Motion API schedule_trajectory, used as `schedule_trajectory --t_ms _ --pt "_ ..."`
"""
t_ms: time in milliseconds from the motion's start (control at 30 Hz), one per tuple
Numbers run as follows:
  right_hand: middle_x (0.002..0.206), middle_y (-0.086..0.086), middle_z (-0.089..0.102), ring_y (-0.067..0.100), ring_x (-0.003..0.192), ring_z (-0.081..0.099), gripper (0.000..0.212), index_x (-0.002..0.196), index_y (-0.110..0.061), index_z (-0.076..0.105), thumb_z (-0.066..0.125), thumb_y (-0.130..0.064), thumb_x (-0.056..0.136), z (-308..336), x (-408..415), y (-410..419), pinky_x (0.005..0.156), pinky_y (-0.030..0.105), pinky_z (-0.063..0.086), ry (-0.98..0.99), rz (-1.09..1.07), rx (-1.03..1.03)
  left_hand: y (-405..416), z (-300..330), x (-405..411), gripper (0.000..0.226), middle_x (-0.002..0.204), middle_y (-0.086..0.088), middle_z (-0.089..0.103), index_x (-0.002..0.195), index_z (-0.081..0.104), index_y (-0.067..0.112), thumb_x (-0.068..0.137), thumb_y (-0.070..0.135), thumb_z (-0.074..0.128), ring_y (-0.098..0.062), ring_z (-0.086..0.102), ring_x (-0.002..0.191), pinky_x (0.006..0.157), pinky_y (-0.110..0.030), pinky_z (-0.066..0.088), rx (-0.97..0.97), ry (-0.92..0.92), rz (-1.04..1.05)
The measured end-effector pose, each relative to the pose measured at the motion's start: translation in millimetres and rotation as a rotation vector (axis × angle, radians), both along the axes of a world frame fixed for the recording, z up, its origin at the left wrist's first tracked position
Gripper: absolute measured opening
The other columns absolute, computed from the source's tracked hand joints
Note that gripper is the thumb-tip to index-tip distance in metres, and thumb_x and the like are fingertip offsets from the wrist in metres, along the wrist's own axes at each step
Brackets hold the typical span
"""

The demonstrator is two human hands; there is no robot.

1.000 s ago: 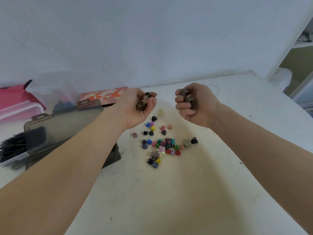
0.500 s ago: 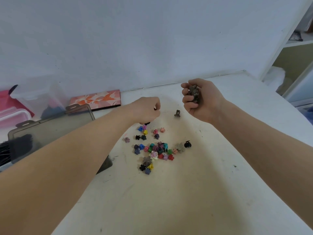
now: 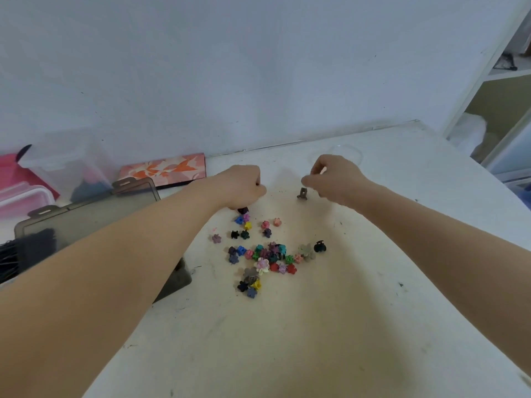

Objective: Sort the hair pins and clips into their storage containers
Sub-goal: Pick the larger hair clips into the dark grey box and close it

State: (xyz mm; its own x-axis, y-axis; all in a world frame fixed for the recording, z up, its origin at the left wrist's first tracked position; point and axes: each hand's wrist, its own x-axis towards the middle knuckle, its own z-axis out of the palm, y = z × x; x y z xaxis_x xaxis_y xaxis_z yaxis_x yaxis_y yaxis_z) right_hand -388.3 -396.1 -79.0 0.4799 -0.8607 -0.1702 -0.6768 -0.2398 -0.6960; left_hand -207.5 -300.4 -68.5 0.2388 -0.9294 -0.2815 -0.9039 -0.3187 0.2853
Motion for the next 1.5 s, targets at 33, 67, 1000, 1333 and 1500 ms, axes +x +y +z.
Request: schedule_trajectory --t_ms 33,67,1000,1333,1500 --pt "0.081 0.001 0.061 0.019 0.071 0.058 0.022 0.096 -0.014 0.055 0.062 -0.033 0.087 -4 0 1 0.064 0.031 0.048 0.1 0.054 -0.084 0 3 1 0.017 0.082 -0.008 0.052 0.095 0.051 0.009 0.099 0.022 0.042 -0.021 0.049 0.064 0.054 -0.027 0.041 -0.048 0.131 0.091" --pt "0.084 0.0 0.06 0.019 0.074 0.058 0.024 0.099 -0.017 0.053 0.06 -0.037 0.089 -7 0 4 0.065 0.032 0.047 0.175 0.099 -0.142 0 7 1 0.018 0.08 -0.006 0.053 0.097 0.055 0.008 0.098 0.021 0.043 -0.019 0.048 0.062 0.051 -0.025 0.043 -0.102 0.292 0.206" --pt "0.079 0.002 0.058 0.009 0.056 0.047 0.019 0.089 -0.01 0.059 0.059 -0.028 0.095 24 33 36 0.035 0.014 0.033 -0.86 -0.089 1.084 34 -1 29 0.026 0.089 -0.009 0.065 0.094 0.059 0.014 0.098 0.038 0.049 -0.019 0.056 0.063 0.056 -0.027 0.051 -0.082 0.163 0.138" --pt "0.071 0.0 0.053 0.006 0.05 0.044 0.022 0.082 -0.011 0.056 0.062 -0.028 0.094 33 55 63 0.034 0.013 0.033 -0.823 -0.109 1.019 79 37 37 0.018 0.09 -0.001 0.069 0.107 0.065 0.016 0.095 0.029 0.061 -0.009 0.05 0.064 0.054 -0.02 0.045 -0.167 0.766 0.314" --pt "0.067 0.0 0.048 0.009 0.053 0.049 0.025 0.084 -0.008 0.061 0.063 -0.03 0.094 33 56 79 0.038 0.014 0.04 -0.814 -0.136 1.01 101 39 35 0.017 0.098 -0.002 0.075 0.111 0.063 0.017 0.098 0.026 0.058 -0.007 0.049 0.062 0.053 -0.019 0.044 -0.11 0.795 0.298"
